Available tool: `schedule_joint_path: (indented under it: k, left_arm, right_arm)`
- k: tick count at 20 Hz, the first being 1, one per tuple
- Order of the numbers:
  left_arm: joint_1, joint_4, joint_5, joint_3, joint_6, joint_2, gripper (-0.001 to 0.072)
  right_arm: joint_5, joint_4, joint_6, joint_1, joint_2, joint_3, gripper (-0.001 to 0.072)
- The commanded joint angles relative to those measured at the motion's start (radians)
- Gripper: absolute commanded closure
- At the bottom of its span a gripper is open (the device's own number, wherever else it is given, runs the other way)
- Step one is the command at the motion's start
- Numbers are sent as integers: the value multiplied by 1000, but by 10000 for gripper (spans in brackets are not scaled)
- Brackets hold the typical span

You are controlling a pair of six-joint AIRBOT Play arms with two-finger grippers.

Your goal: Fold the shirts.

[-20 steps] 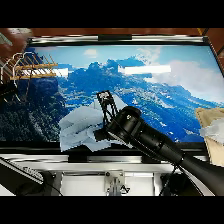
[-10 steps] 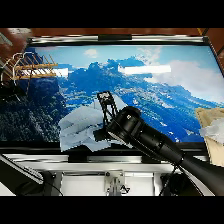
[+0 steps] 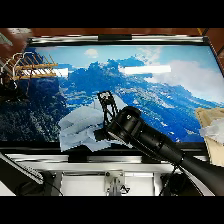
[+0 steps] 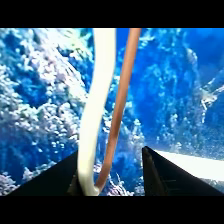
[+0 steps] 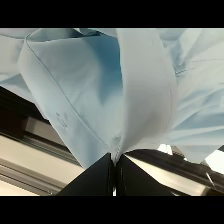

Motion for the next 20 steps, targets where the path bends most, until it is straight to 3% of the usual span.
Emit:
schedule_joint_path:
  k: [1, 2, 4, 6, 20]
  left_arm:
    - [1, 4, 0, 0, 11, -9, 323]
    - [2, 4, 0, 0, 11, -10, 326]
    - [2, 3, 0, 0, 11, -11, 542]
    - [0, 0, 0, 1, 21, -9, 659]
    - [-26, -24, 9, 57, 18, 171, 664]
  right_arm:
    - [1, -10, -4, 1, 0, 0, 629]
    - [1, -16, -4, 1, 0, 0, 629]
    - [2, -27, -7, 1, 0, 0, 629]
    - [11, -44, -11, 1, 0, 0, 629]
    - [86, -182, -59, 1, 3, 0, 629]
